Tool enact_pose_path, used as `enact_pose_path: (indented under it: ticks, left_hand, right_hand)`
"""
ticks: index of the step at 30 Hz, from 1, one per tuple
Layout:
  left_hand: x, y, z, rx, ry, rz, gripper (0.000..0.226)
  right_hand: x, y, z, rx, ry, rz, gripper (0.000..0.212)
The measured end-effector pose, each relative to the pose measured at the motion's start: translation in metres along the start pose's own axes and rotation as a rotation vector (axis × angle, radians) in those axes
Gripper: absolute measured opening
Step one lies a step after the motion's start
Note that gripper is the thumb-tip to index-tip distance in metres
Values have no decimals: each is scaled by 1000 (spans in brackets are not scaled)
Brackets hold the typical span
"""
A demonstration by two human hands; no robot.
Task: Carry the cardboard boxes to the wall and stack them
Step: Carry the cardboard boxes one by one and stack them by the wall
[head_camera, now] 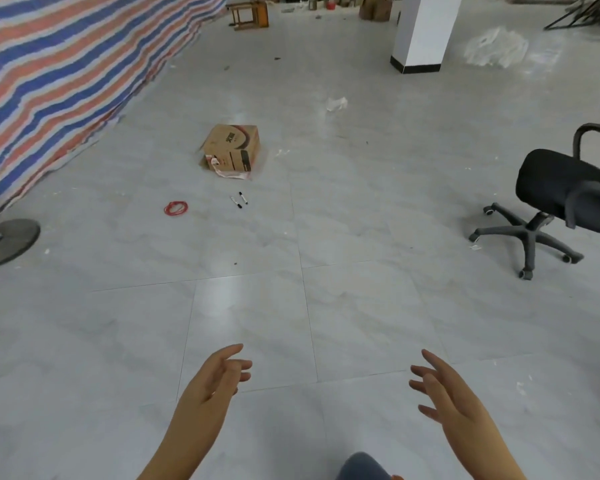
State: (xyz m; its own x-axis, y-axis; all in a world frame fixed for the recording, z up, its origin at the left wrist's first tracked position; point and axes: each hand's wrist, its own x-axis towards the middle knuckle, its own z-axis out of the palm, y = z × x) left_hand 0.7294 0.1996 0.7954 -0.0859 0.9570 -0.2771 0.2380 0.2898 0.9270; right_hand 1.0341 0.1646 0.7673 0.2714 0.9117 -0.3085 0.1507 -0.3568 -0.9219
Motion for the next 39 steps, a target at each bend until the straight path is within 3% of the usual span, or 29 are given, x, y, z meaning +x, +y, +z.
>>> enact_pose_path:
  ticks: [2, 5, 7, 11, 14, 17, 27, 30, 31, 39]
  left_hand:
    - [36, 6, 9, 10, 3, -17, 24]
    - [94, 13, 28, 13, 36, -40, 24]
    - [136, 23, 44, -1, 72, -49, 25]
    - [214, 54, 78, -47, 134, -54, 25]
    - [272, 82, 102, -78, 175, -53, 27]
    - [327, 104, 122, -87, 194, -66, 26]
    - [515, 161, 149, -79, 244, -80, 27]
    - [596, 183, 157, -96, 240, -44, 25]
    - [624, 194, 159, -95, 231, -37, 25]
    - [812, 281, 168, -79, 181, 62, 23]
  right_hand:
    - [36, -10, 1, -1, -6, 28, 25]
    - [105, -24, -5, -50, -36, -2, 88]
    - [158, -36, -10, -55, -41, -16, 102]
    - [261, -75, -26, 20, -66, -12, 46]
    - [335, -105, -39, 2, -55, -43, 70]
    - [402, -119, -48, 28, -77, -40, 29]
    - [601, -174, -30, -21, -132, 6, 25]
    - [671, -204, -23, 0, -122, -18, 84]
    - [693, -215, -22, 7, -86, -26, 94]
    - [854, -315, 0, 16, -56, -51, 94]
